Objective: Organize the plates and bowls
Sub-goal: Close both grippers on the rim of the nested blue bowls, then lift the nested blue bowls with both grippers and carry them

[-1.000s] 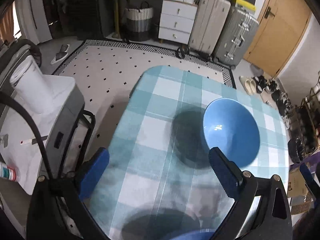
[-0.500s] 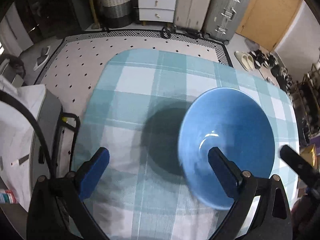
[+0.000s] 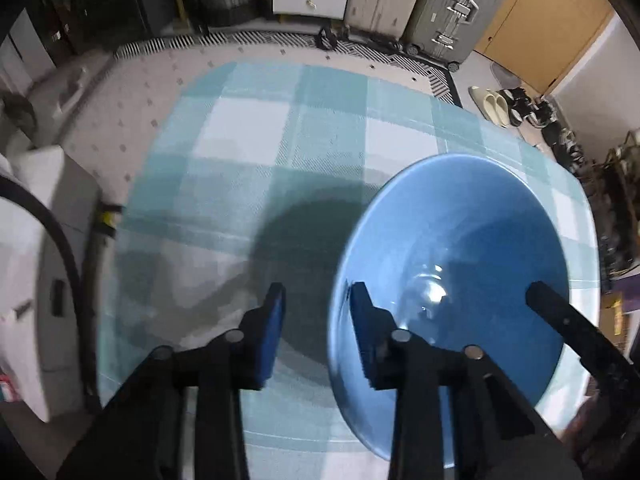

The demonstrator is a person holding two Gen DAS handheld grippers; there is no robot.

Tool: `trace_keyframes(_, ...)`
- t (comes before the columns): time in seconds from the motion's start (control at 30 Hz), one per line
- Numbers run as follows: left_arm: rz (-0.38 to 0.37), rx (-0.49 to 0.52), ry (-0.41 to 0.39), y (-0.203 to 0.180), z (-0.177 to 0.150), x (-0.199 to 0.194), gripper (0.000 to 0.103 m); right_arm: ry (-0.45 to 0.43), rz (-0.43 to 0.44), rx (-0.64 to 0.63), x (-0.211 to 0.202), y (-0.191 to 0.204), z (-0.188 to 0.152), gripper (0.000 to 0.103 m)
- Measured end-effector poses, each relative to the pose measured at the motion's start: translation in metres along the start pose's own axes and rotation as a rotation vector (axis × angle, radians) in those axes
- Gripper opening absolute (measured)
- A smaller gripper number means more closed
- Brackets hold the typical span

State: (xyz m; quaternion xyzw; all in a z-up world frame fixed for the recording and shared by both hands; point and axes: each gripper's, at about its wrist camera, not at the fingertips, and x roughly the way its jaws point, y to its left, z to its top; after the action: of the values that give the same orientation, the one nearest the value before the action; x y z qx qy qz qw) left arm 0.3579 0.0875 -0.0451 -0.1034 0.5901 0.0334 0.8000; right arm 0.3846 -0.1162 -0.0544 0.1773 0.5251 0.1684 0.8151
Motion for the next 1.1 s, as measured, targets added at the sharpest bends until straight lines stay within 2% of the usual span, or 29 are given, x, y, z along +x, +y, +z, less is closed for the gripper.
trace_keyframes(0.07,-0.009,0.002,-0.003,-0.002,-0.001,0.000,0.025,0.008,0.004,0.010,0.002,-0.001,0.001,0.031)
trace_keyframes(0.13,-0.022,0.002,-0.006,-0.003,-0.002,0.000,0.021,0.029,-0.006,0.011,0.006,-0.001,0.001,0.029)
trace_keyframes(0.17,-0.025,0.003,-0.006,-0.004,-0.002,0.000,0.020,0.029,-0.009,0.012,0.006,0.000,0.001,0.023)
trace_keyframes(0.2,-0.031,0.003,-0.004,-0.005,-0.003,-0.001,0.017,0.036,0.002,0.005,0.007,0.003,0.001,0.014)
trace_keyframes(0.27,-0.041,0.023,-0.003,-0.009,-0.004,-0.001,0.007,0.035,-0.020,-0.020,0.007,0.010,0.001,0.011)
trace_keyframes(0.37,-0.042,0.047,-0.012,-0.012,-0.005,-0.005,0.006,0.033,-0.056,-0.042,0.008,0.016,0.000,0.009)
trace_keyframes(0.67,-0.076,0.033,-0.018,-0.005,-0.012,-0.019,0.005,0.024,-0.054,-0.062,0.005,0.017,-0.004,0.008)
trace_keyframes(0.87,-0.086,0.042,-0.028,-0.005,-0.025,-0.036,0.005,0.007,-0.050,-0.068,-0.016,0.025,-0.011,0.008)
trace_keyframes(1.1,-0.126,0.026,-0.058,0.003,-0.055,-0.068,0.005,-0.015,-0.022,-0.080,-0.050,0.035,-0.039,0.008)
